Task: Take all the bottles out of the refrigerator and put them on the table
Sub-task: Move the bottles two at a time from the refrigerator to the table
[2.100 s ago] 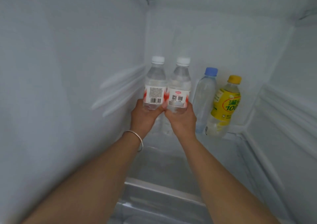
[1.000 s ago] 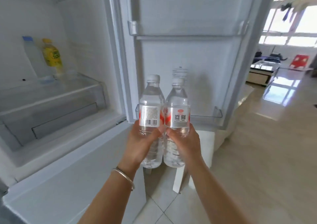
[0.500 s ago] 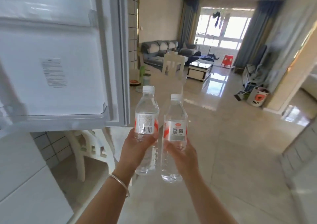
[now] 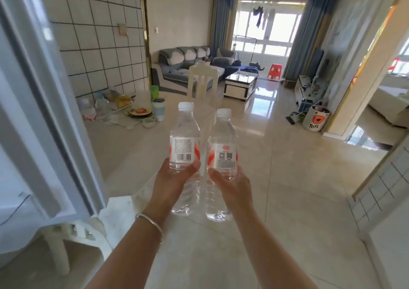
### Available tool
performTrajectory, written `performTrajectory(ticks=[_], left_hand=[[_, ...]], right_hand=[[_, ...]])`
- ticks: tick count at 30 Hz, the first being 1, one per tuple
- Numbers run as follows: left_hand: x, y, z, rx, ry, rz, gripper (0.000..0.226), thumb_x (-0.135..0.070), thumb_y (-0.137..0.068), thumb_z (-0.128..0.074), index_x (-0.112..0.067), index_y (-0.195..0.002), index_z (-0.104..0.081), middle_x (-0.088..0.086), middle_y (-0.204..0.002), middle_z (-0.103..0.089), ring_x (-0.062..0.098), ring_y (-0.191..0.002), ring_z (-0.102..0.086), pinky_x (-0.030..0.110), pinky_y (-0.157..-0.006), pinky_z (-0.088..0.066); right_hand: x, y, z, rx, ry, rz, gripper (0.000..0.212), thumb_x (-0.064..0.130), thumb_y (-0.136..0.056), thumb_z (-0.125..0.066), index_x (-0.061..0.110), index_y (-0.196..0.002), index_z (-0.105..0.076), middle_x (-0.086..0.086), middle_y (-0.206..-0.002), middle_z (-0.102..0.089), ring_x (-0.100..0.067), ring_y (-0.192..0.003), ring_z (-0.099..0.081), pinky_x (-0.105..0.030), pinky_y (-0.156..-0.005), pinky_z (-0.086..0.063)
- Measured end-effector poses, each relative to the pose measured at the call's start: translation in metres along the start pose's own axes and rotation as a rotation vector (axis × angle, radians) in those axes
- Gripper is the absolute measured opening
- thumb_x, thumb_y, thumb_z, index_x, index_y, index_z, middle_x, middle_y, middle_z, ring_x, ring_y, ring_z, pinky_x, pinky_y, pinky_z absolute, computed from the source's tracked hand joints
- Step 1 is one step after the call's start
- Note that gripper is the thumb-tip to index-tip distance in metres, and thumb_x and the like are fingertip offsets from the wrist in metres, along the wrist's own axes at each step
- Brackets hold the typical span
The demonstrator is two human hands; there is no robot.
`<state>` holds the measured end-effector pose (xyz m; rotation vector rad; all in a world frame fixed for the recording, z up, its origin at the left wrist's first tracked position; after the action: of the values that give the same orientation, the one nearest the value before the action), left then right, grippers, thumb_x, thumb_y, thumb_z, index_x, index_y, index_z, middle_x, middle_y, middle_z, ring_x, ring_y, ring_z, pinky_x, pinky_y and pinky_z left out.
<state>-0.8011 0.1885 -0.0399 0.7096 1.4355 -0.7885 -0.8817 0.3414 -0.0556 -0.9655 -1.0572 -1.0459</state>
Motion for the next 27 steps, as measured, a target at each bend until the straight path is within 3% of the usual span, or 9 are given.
performTrajectory(ticks=[2, 6, 10, 11, 13, 15, 21, 24, 27], left_hand=[[-0.003, -0.039, -0.004, 0.006, 0.011, -0.006, 0.038, -0.047, -0.064, -0.079, -0.031, -0.097, -0.067, -0.001, -0.093, -0.076, 0.017, -0.086, -0.073, 0.045, -0.090, -0.055], [-0.002, -0.111, -0.001, -0.029, 0.003, 0.001, 0.062, -0.059, -0.054, -0.081, -0.031, -0.106, -0.064, -0.005, -0.097, -0.075, 0.015, -0.089, -0.072, 0.043, -0.089, -0.055], [0.007, -0.169, 0.010, -0.073, -0.010, -0.001, 0.058, -0.055, -0.059, -0.079, -0.031, -0.109, -0.064, -0.004, -0.099, -0.074, 0.016, -0.091, -0.071, 0.042, -0.088, -0.055], [0.009, -0.183, 0.014, -0.089, -0.008, -0.001, 0.054, -0.054, -0.061, -0.079, -0.031, -0.108, -0.064, -0.004, -0.099, -0.074, 0.016, -0.091, -0.071, 0.040, -0.087, -0.055], [0.014, -0.209, 0.023, -0.126, 0.002, 0.000, 0.049, -0.050, -0.066, -0.078, -0.031, -0.108, -0.063, -0.004, -0.099, -0.074, 0.016, -0.091, -0.071, 0.036, -0.085, -0.055], [0.020, -0.233, 0.033, -0.176, 0.003, 0.007, 0.048, -0.049, -0.066, -0.079, -0.030, -0.108, -0.063, -0.004, -0.097, -0.075, 0.015, -0.090, -0.072, 0.033, -0.082, -0.054], [0.036, -0.320, 0.070, -0.331, 0.025, 0.012, 0.018, -0.044, -0.067, -0.077, -0.044, -0.083, -0.069, -0.007, -0.086, -0.077, 0.009, -0.080, -0.073, 0.025, -0.070, -0.050], [0.047, -0.366, 0.095, -0.467, 0.075, 0.026, 0.027, -0.038, -0.071, -0.080, -0.033, -0.094, -0.067, -0.001, -0.092, -0.075, 0.008, -0.075, -0.072, 0.021, -0.066, -0.052], [0.057, -0.404, 0.120, -0.583, 0.097, 0.055, 0.060, -0.054, -0.055, -0.083, -0.023, -0.104, -0.067, 0.002, -0.091, -0.075, 0.015, -0.077, -0.072, 0.032, -0.071, -0.054]], right_hand=[[0.002, -0.037, -0.012, 0.006, -0.018, 0.004, 0.038, 0.033, -0.073, -0.078, 0.022, -0.105, -0.060, 0.002, -0.090, -0.071, -0.008, -0.078, -0.068, -0.020, -0.066, -0.051], [0.008, -0.105, -0.040, 0.036, -0.001, 0.045, 0.040, 0.031, -0.075, -0.077, 0.021, -0.110, -0.062, 0.005, -0.090, -0.071, 0.001, -0.075, -0.066, -0.012, -0.063, -0.048], [0.010, -0.167, -0.072, 0.079, -0.007, 0.065, 0.043, 0.029, -0.075, -0.076, 0.016, -0.114, -0.062, 0.007, -0.085, -0.068, 0.009, -0.064, -0.062, -0.001, -0.054, -0.044], [0.011, -0.181, -0.083, 0.099, -0.016, 0.063, 0.042, 0.030, -0.075, -0.076, 0.015, -0.113, -0.063, 0.006, -0.085, -0.069, 0.007, -0.067, -0.062, -0.003, -0.057, -0.046], [0.007, -0.209, -0.107, 0.132, -0.043, 0.041, 0.049, 0.039, -0.070, -0.079, 0.015, -0.110, -0.064, 0.003, -0.088, -0.072, -0.004, -0.074, -0.068, -0.021, -0.074, -0.056], [0.002, -0.237, -0.132, 0.168, -0.049, 0.023, 0.057, 0.048, -0.062, -0.076, 0.017, -0.108, -0.065, 0.001, -0.089, -0.073, -0.014, -0.082, -0.070, -0.036, -0.082, -0.056], [-0.006, -0.326, -0.220, 0.349, -0.062, 0.018, 0.064, 0.058, -0.053, -0.069, 0.024, -0.107, -0.062, 0.001, -0.087, -0.073, -0.019, -0.083, -0.070, -0.043, -0.083, -0.056], [-0.005, -0.373, -0.270, 0.483, -0.089, 0.011, 0.067, 0.062, -0.048, -0.070, 0.027, -0.105, -0.061, 0.001, -0.088, -0.074, -0.021, -0.083, -0.071, -0.048, -0.082, -0.056], [-0.002, -0.410, -0.319, 0.612, -0.122, 0.033, 0.064, 0.059, -0.051, -0.075, 0.025, -0.104, -0.063, -0.001, -0.089, -0.075, -0.022, -0.085, -0.072, -0.051, -0.085, -0.055]])
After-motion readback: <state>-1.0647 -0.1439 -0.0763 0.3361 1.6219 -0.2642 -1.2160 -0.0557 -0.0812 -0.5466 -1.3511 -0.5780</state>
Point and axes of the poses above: each hand's wrist, its own y-axis away from the middle knuckle, its own z-axis out of the back of the hand, x = y × z, the point moved 6 cm from there along -y, towards the middle knuckle
